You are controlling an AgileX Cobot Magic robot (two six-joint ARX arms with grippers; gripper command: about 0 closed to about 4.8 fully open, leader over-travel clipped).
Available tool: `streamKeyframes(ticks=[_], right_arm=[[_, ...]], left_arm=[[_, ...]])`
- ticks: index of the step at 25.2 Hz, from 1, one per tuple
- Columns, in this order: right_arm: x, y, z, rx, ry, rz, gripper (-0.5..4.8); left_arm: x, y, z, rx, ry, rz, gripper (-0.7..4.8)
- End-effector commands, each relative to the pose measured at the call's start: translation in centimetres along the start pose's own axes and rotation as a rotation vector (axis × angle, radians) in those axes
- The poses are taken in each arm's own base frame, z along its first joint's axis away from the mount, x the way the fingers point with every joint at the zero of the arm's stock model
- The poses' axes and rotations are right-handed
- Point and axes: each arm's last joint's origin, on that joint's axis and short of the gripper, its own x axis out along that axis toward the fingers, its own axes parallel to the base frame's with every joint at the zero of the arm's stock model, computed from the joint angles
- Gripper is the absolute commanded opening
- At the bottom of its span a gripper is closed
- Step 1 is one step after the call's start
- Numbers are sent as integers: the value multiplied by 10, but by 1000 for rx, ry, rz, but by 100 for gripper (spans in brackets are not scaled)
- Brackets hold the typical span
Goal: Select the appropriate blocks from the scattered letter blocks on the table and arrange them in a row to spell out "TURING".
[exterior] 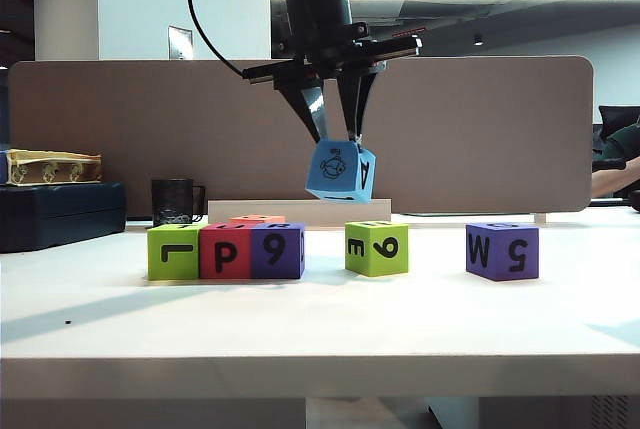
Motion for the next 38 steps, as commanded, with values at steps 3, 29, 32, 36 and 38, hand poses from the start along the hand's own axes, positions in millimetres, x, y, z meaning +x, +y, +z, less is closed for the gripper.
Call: streamKeyframes(ticks=[3, 29, 32, 36, 38], right_arm=[[-1, 1, 2, -8, -10, 4, 0], [-1, 1, 1, -6, -5, 3, 0], [-1, 1, 1, -4, -2, 2, 0], [-1, 1, 1, -3, 0, 2, 0], [-1, 1, 1, -3, 0, 2, 0]], left_arm=[[15, 1, -2, -2, 62, -28, 166], [67, 0, -4, -2, 78, 1, 165], [74, -1, -3, -6, 75, 2, 165], [83, -1, -1, -11, 60, -2, 165], [85, -2, 1, -14, 38, 1, 165]])
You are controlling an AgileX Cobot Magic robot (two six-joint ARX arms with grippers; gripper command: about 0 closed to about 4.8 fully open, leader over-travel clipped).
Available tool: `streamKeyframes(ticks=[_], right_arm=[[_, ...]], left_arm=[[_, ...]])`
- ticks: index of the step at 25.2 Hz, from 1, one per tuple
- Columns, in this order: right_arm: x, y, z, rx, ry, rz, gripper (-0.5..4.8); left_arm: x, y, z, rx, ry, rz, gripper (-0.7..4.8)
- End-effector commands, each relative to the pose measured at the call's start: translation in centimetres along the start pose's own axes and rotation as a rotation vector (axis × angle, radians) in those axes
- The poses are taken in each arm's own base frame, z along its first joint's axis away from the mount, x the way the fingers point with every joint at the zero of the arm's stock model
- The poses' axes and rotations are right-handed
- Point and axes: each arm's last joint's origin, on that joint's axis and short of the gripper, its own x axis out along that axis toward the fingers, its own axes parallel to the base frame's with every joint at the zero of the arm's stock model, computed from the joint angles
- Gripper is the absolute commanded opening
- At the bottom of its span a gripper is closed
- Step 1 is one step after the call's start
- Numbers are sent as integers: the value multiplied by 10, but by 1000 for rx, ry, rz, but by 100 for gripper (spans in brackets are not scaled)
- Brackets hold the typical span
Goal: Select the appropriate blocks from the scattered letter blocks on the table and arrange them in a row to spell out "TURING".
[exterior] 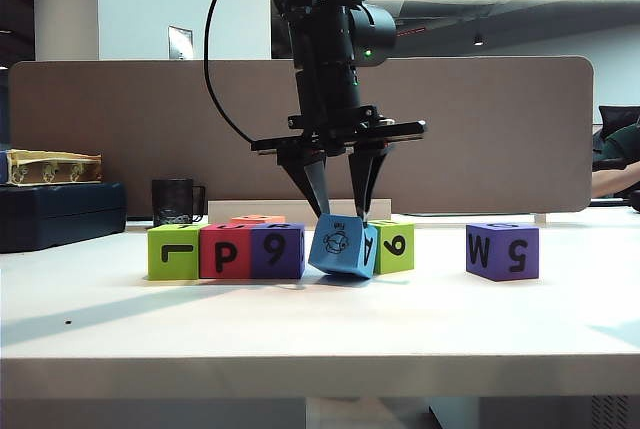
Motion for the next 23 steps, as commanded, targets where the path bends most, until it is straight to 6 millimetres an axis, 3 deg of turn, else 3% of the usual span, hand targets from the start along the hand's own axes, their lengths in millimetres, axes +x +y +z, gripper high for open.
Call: streamKeyframes(ticks=[1, 18, 23], right_arm=[[-1, 1, 2, -10, -13, 5, 0], [-1, 1, 2, -10, -13, 5, 0], [-1, 1, 2, -10, -13, 5, 0]], left_arm=[[10, -2, 7, -10, -56, 1, 165], [5, 1, 19, -19, -169, 5, 165], [6, 8, 16, -111, -131, 12, 167]])
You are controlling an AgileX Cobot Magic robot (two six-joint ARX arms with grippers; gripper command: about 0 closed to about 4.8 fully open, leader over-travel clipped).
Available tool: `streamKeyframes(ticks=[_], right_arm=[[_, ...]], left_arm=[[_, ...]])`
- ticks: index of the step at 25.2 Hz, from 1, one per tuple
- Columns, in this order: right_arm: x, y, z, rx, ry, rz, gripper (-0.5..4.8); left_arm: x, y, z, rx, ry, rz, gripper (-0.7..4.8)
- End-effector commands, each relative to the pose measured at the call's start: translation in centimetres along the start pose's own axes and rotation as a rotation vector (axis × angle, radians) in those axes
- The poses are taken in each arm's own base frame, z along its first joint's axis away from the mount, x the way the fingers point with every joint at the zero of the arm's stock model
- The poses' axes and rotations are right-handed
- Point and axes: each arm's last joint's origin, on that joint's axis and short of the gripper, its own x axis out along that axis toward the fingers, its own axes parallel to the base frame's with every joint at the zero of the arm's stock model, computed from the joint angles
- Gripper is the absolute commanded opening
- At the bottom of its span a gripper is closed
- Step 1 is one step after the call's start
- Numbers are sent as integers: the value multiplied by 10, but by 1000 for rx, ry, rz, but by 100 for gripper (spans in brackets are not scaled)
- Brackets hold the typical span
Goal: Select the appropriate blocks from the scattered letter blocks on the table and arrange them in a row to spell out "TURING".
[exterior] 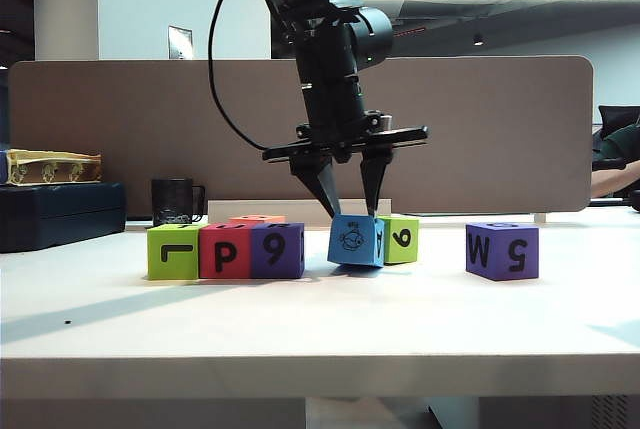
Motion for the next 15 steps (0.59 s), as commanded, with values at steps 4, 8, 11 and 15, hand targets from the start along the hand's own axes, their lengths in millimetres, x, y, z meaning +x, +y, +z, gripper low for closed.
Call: streamKeyframes(ticks=[4, 8, 11, 15], right_arm=[[-1, 1, 2, -9, -12, 5, 0], [-1, 1, 2, -9, -12, 5, 0], [-1, 1, 2, -9, -12, 5, 0], [-1, 1, 2, -10, -12, 5, 0]], left_arm=[[-3, 2, -7, -28, 67, 29, 318], [-4, 2, -8, -27, 84, 22, 319], [-13, 0, -6, -28, 67, -21, 320], [-35, 1, -2, -27, 3, -32, 320]])
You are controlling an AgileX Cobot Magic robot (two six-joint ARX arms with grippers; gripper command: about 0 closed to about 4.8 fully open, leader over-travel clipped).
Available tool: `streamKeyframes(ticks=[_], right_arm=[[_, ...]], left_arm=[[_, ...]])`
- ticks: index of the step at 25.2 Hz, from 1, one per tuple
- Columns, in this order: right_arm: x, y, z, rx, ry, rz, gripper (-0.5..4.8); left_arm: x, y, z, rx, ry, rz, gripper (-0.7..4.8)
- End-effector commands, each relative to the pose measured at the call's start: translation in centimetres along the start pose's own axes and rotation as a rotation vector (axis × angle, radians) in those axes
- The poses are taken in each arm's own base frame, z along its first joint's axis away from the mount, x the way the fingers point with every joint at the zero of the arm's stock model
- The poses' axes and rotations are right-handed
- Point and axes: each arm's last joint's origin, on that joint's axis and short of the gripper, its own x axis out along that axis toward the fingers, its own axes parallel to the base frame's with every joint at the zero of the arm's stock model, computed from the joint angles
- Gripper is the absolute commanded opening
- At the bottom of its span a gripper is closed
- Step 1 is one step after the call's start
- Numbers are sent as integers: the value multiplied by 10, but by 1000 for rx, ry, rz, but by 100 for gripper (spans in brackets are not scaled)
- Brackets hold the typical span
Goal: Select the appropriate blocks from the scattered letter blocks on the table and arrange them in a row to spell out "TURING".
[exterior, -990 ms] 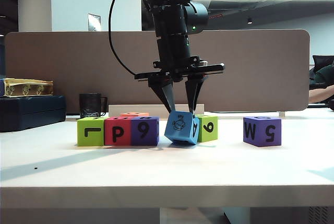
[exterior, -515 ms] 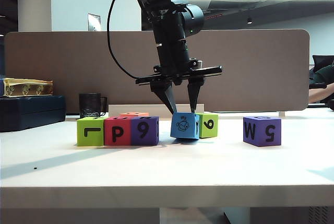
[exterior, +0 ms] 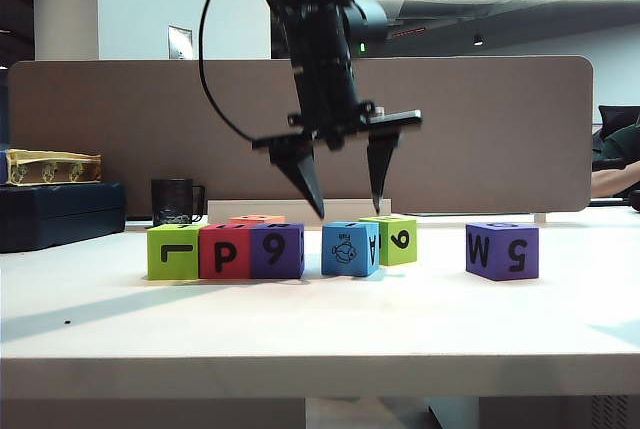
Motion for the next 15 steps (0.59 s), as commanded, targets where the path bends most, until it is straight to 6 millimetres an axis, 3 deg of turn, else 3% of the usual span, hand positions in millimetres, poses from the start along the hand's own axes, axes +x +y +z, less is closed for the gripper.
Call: streamKeyframes(ticks=[1, 4, 11, 13, 15], right_arm=[[-1, 1, 2, -10, -13, 5, 0], [-1, 1, 2, -10, -13, 5, 0], [-1, 1, 2, -10, -13, 5, 0], [-1, 1, 2, -10, -13, 5, 0], [-1, 1, 2, -10, -13, 5, 0]], left_arm=[[-19, -1, 5, 3, -73, -20, 319], [-23, -5, 13, 50, -170, -46, 319], [-20, -8, 25, 444, -299, -44, 320], [-17, -6, 25, 567, -292, -22, 376], [-9, -6, 27, 629, -294, -14, 383]])
